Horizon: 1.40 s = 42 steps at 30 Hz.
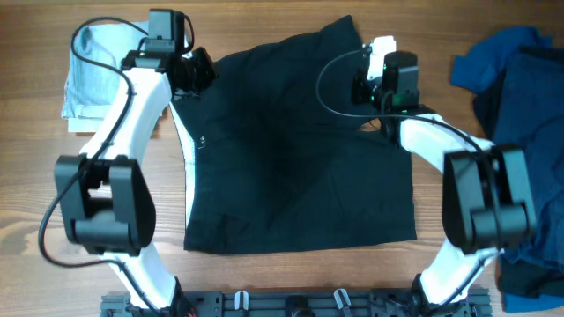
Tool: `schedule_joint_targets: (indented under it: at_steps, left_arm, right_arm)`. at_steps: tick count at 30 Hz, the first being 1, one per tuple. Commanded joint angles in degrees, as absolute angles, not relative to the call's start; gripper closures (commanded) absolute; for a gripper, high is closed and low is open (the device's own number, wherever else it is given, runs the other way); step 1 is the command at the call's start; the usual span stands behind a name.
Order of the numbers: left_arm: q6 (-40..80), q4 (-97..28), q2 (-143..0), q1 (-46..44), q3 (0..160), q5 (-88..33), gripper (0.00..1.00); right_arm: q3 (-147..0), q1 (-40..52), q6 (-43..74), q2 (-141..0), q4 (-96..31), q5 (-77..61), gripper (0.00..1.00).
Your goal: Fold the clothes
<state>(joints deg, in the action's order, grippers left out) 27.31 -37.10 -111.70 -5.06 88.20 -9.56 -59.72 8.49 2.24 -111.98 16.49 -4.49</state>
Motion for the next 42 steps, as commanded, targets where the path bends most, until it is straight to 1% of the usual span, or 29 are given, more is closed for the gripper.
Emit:
schedule_joint_targets:
  at_steps: [1, 8, 12, 15, 20, 24, 26, 28, 30, 32, 35, 36, 42]
  left_arm:
    - [27.4, -37.2, -112.9, -5.1, 87.8, -10.5, 0.96]
    - [27.4, -37.3, -112.9, -6.6, 87.6, -10.4, 0.96]
    - [27.2, -37.4, -112.9, -7.1, 87.6, -10.4, 0.96]
    - [27.2, -38.3, -112.9, -7.3, 87.5, -10.3, 0.96]
    - [27.2, -38.8, -112.9, -7.3, 87.3, -7.9, 0.96]
    - [27.2, -39.4, -112.9, -7.3, 87.3, -7.8, 0.96]
    - [27.2, -39.4, -112.9, -7.3, 87.3, -7.8, 0.96]
    - [27.2, -39.0, -112.9, -7.3, 87.3, -7.9, 0.96]
    - [27.2, -38.0, -112.9, -7.3, 87.3, -7.9, 0.96]
    - [27.2, -35.9, -112.9, -7.3, 87.3, -7.9, 0.96]
    - [25.9, -31.0, -112.9, -7.3, 87.3, -7.9, 0.96]
    - [25.9, -29.7, -112.9, -7.3, 87.3, -7.9, 0.96]
    - [26.0, -24.3, -114.7, -7.3, 87.3, -7.9, 0.96]
  right_arm:
    - [-62.1, 7.4, 0.1, -117.4, 16.6, -0.9, 0.96]
    - [-62.7, 6.9, -0.9, -119.8, 17.0, 0.8, 0.96]
    - [-62.7, 6.1, -1.0, -119.9, 13.8, 4.1, 0.96]
    - [-62.7, 4.3, -1.2, -120.5, 10.5, 8.0, 0.96]
    - [-62.7, -0.1, -0.7, -121.6, 6.9, 8.6, 0.96]
    - [-62.7, -4.5, 3.4, -121.8, 6.3, 8.6, 0.96]
    - [-62.7, -6.2, 4.3, -121.8, 6.3, 6.4, 0.96]
    - [-62.7, -6.9, 0.6, -121.8, 6.8, 1.1, 0.96]
    - [-62.7, -6.4, -2.9, -121.6, 8.1, -2.1, 0.96]
    - [-62.7, -5.4, -2.8, -121.1, 9.6, -3.1, 0.96]
    - [-63.3, -3.7, -2.3, -118.2, 10.2, -5.3, 0.95]
    - [-63.7, -3.2, -1.0, -116.4, 9.3, -5.7, 0.94]
    - [-65.2, -2.5, 4.7, -104.1, -0.8, -5.8, 0.92]
